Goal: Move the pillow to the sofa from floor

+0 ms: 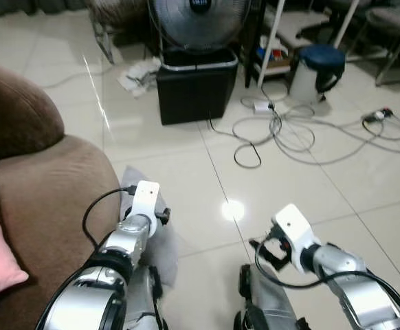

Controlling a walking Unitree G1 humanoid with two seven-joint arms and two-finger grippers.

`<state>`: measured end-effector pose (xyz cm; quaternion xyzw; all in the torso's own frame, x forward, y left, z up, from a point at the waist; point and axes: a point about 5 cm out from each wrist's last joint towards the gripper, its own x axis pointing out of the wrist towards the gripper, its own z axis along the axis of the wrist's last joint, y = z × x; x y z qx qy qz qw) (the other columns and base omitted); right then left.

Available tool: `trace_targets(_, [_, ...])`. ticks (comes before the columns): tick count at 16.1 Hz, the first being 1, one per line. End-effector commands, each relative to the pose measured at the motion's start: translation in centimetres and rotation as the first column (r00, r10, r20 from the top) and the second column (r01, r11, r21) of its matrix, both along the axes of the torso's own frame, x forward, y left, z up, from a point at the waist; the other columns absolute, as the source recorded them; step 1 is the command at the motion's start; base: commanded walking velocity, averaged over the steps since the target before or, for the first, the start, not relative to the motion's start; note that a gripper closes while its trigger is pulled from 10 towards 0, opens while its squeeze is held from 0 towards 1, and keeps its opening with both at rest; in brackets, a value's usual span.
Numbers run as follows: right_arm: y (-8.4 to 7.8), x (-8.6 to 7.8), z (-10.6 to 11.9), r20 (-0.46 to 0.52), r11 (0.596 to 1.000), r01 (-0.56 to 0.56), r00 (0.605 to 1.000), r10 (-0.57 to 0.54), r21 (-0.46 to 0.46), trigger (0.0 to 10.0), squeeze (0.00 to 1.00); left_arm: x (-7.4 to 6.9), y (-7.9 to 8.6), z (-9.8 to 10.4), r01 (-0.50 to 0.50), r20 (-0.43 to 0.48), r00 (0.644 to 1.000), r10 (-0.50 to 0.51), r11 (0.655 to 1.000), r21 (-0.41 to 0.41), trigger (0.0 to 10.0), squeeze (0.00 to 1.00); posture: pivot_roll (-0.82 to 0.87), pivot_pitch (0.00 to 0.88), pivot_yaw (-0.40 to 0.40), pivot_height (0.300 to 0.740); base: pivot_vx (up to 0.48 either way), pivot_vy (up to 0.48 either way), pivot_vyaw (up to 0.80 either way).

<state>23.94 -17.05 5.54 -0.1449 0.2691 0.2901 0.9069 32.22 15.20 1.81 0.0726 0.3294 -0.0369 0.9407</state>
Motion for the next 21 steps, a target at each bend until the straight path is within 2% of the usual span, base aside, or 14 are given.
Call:
trace_targets(1, [0.2, -0.6, 0.3, -0.013, 0.999, -0.036, 0.999, 0.036, 0.006, 10.0, 0.0, -0.2, 0.3, -0.3, -0.029, -0.015, 0.999, 0.029, 0.999, 0.039, 10.0, 1.0, -0.11, 0.185, -0.025, 0.594, 0.0, 0.0, 0.0])
trace_targets(5, [1.6, -1.9, 1.0, -0.039, 0.986, -0.156, 0.987, 0.159, 0.058, 10.0, 0.0, -0.1, 1.4, -0.3, -0.104, 0.01, 0.995, 0.103, 0.989, 0.104, 10.0, 1.0, -0.13, 0.221, -0.035, 0.594, 0.0, 0.0, 0.0])
trace_targets(8, [1.9, -1.7, 2.0, -0.004, 0.979, -0.191, 0.981, 0.192, 0.065, 10.0, 0.0, -0.2, 2.5, -0.2, -0.174, 0.047, 0.984, 0.169, 0.974, 0.143, 10.0, 1.0, -0.16, 0.222, -0.042, 0.594, 0.0, 0.0, 0.0])
trace_targets(9, [2.0, -1.6, 2.2, -0.005, 0.977, -0.201, 0.979, 0.202, 0.064, 10.0, 0.0, -0.2, 2.6, -0.2, -0.171, 0.056, 0.985, 0.164, 0.972, 0.161, 10.0, 1.0, -0.17, 0.219, -0.048, 0.594, 0.0, 0.0, 0.0])
trace_targets(12, [2.1, -1.2, 1.7, -0.022, 0.971, -0.233, 0.972, 0.234, 0.046, 10.0, 0.0, -0.9, 3.0, -0.9, -0.177, 0.027, 0.984, 0.175, 0.966, 0.188, 10.0, 1.0, -0.19, 0.223, -0.064, 0.594, 0.0, 0.0, 0.0])
trace_targets(14, [2.2, -1.3, 0.8, -0.036, 0.971, -0.234, 0.971, 0.235, 0.046, 10.0, 0.0, -1.6, 2.7, -1.7, -0.175, -0.01, 0.984, 0.179, 0.971, 0.161, 10.0, 1.0, -0.2, 0.218, -0.063, 0.594, 0.0, 0.0, 0.0])
trace_targets(16, [2.1, -1.5, -0.2, -0.043, 0.974, -0.225, 0.973, 0.227, 0.039, 10.0, 0.0, -2.0, 2.6, -2.1, -0.198, -0.029, 0.979, 0.203, 0.973, 0.118, 10.0, 0.3, -0.2, 0.222, -0.054, 0.594, 0.0, 0.0, 0.0])
trace_targets(17, [1.7, -1.4, -0.6, -0.04, 0.975, -0.22, 0.974, 0.222, 0.033, 10.0, 0.0, -2.0, 2.8, -2.2, -0.204, -0.028, 0.978, 0.209, 0.971, 0.123, 10.0, 0.22, -0.2, 0.225, -0.052, 0.594, 0.0, 0.0, 0.0])
trace_targets(18, [1.4, -1.4, -0.9, -0.04, 0.976, -0.216, 0.975, 0.217, 0.029, 10.0, 0.0, -2.1, 3.1, -2.2, -0.219, -0.029, 0.974, 0.224, 0.968, 0.12, 10.0, 0.05, -0.21, 0.229, -0.05, 0.594, 0.0, 0.0, 0.0])
trace_targets(19, [1.0, -1.3, -1.2, -0.043, 0.977, -0.211, 0.976, 0.212, 0.026, 10.0, 0.0, -2.1, 3.3, -2.2, -0.238, -0.027, 0.97, 0.242, 0.965, 0.111, 9.5, 0.0, -0.21, 0.233, -0.05, 0.594, 0.0, 0.0, 0.0])
trace_targets(20, [0.4, -1.1, -1.8, -0.043, 0.978, -0.207, 0.977, 0.207, 0.018, 10.0, 0.0, -2.1, 3.5, -2.1, -0.251, -0.025, 0.967, 0.255, 0.963, 0.101, 7.6, 0.0, -0.2, 0.24, -0.051, 0.594, 0.0, 0.0, 0.0])
trace_targets(21, [0.0, -1.0, -2.2, -0.04, 0.979, -0.205, 0.978, 0.205, 0.012, 10.0, 0.0, -2.1, 3.6, -2.1, -0.265, -0.015, 0.964, 0.267, 0.96, 0.096, 6.9, 0.0, -0.21, 0.246, -0.05, 0.594, 0.0, 0.0, 0.0])
